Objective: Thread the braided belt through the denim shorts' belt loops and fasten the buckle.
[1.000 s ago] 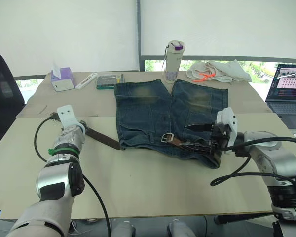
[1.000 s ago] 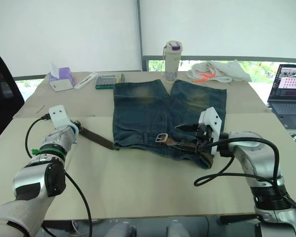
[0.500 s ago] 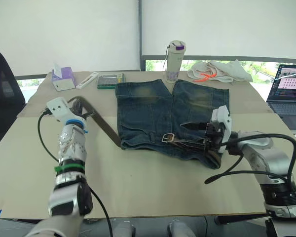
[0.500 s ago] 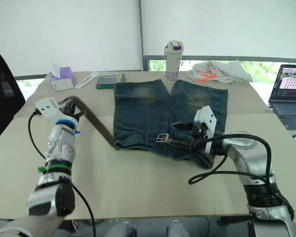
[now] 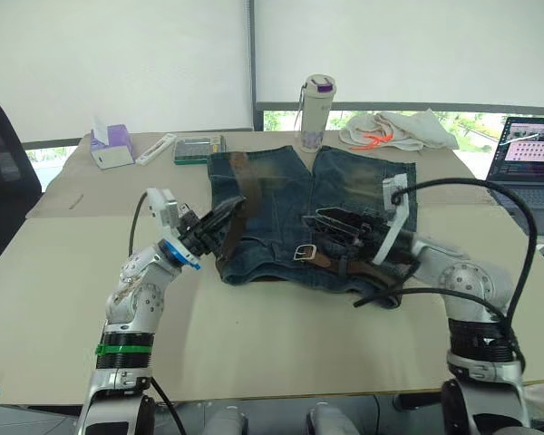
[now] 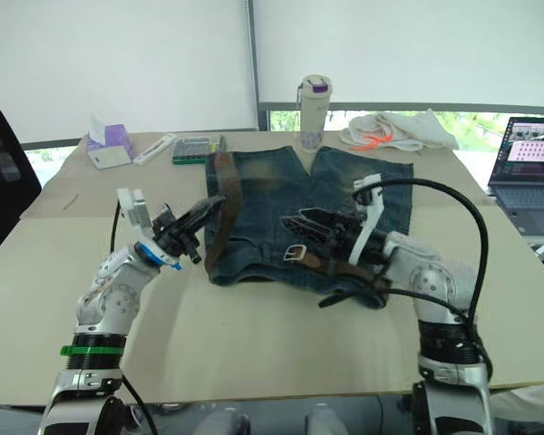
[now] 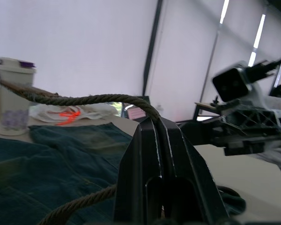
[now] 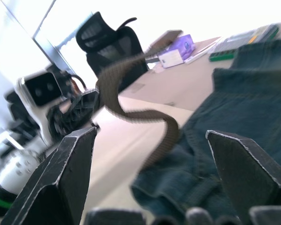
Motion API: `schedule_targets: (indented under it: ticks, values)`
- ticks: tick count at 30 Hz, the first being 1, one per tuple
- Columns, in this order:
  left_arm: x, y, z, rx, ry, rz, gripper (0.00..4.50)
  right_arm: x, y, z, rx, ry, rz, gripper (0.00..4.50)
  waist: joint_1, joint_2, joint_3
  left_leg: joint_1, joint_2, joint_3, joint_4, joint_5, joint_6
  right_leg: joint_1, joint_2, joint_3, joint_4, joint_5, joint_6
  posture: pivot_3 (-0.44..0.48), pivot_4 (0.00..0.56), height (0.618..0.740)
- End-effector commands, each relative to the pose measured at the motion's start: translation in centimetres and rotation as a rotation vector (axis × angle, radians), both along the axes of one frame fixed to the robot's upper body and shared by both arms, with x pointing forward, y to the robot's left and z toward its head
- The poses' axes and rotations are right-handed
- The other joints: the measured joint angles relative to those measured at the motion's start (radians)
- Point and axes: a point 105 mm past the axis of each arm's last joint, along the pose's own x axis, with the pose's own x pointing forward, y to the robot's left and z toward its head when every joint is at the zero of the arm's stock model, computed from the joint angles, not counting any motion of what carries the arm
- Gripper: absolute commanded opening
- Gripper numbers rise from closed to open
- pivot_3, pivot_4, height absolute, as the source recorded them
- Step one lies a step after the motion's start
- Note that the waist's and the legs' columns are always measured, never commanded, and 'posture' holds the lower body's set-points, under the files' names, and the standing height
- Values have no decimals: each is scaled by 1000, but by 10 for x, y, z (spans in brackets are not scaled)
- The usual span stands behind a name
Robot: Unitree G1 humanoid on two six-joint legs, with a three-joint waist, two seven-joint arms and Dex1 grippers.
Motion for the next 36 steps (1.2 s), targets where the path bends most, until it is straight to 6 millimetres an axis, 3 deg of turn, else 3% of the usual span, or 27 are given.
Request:
schedule_targets:
  ticks: [1,7,14,19,26,32,34,36]
  values:
    - [-19,-13,3,50,-24,-164,17,5,-3,13,63,43,-38,4184,1,0,0,0,0,0,0,0,0,0,0,0,0,0,0,0,150,740]
    - [-31,-17,-9,128,21,-299,17,-1,14,3,111,194,43,4184,-1,1,0,0,-1,0,0,0,0,0,0,0,0,0,0,0,150,740]
    - [-37,-17,-16,159,58,-374,17,-7,21,9,190,257,100,4184,-6,2,0,0,1,0,-1,0,1,0,1,0,0,0,0,0,150,740]
    - [-37,-15,-20,167,70,-382,0,-9,20,19,233,250,123,2697,-7,2,0,0,1,0,-1,0,1,0,1,0,0,0,0,0,150,740]
    - [-36,-13,-24,174,78,-383,0,-12,20,18,224,250,127,179,-11,2,0,0,1,1,-1,0,1,0,1,0,-1,0,0,0,150,740]
    - [-21,-4,-24,162,105,-276,0,-8,12,22,250,204,59,47,-14,3,0,0,2,1,-1,-1,1,0,2,0,-1,0,0,0,150,740]
    - [-13,4,-22,151,119,-223,0,0,8,24,253,159,-37,47,-14,3,0,0,2,0,-1,-1,2,0,2,0,-1,0,0,0,150,740]
    - [-3,12,-19,139,99,-137,630,8,5,24,241,125,-129,0,-17,3,0,0,2,1,-1,-1,2,0,2,0,-1,0,0,0,150,740]
